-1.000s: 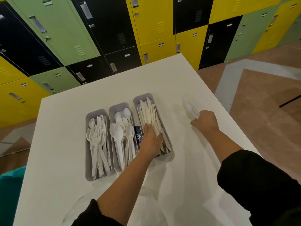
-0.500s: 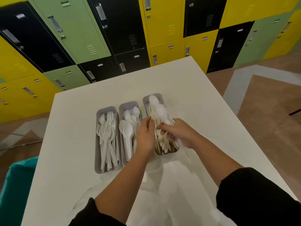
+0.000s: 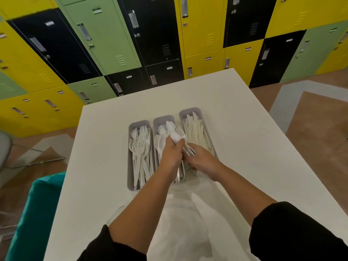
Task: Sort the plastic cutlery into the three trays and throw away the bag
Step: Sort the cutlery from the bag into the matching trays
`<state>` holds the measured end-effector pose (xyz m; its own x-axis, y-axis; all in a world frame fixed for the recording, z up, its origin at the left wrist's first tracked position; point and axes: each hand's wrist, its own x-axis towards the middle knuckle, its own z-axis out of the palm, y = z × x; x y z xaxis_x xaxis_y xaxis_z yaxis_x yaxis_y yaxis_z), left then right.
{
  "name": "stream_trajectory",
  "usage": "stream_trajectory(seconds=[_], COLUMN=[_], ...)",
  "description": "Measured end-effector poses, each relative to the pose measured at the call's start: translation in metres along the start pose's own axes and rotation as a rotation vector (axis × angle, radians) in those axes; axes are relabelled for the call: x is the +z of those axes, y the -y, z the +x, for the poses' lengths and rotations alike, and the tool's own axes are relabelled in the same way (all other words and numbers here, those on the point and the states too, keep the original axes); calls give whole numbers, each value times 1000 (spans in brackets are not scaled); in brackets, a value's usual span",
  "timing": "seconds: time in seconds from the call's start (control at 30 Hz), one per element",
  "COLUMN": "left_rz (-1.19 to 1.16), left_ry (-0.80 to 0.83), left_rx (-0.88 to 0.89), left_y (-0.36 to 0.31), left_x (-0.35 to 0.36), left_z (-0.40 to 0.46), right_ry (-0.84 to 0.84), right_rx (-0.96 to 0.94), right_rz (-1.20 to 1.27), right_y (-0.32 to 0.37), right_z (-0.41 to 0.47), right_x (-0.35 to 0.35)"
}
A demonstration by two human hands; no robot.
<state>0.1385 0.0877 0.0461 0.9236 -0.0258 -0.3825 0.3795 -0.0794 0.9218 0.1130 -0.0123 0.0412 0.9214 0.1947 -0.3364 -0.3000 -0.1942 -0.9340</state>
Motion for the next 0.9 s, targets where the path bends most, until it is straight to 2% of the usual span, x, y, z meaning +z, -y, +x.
stream_trajectory(seconds=[0.17, 0.27, 0.43, 0.6, 0.73, 0.8, 0.9], left_rz=[-84, -92, -69, -1, -51, -156, -164], left_ry=[-85, -52, -70, 10, 28, 25, 33], left_rx=[-90, -75, -46, -41, 0, 25, 107], left_y=[5, 2, -2, -1, -7, -12, -15], left_x=[-23, -38, -53, -57, -63, -69, -76], left_z=[-2, -2, 2, 8, 15, 20, 29], right_ry=[-79, -52, -15, -86, -157, -238, -377], right_rx=[-16, -76, -61, -48, -19, 23, 88], right_rz=[-150, -212, -96, -161, -47, 12, 145], right_y=[1, 0, 2, -2, -8, -13, -22], right_z=[-3, 0, 4, 11, 14, 16, 18], right_x=[21, 29, 40, 48, 48, 42, 34])
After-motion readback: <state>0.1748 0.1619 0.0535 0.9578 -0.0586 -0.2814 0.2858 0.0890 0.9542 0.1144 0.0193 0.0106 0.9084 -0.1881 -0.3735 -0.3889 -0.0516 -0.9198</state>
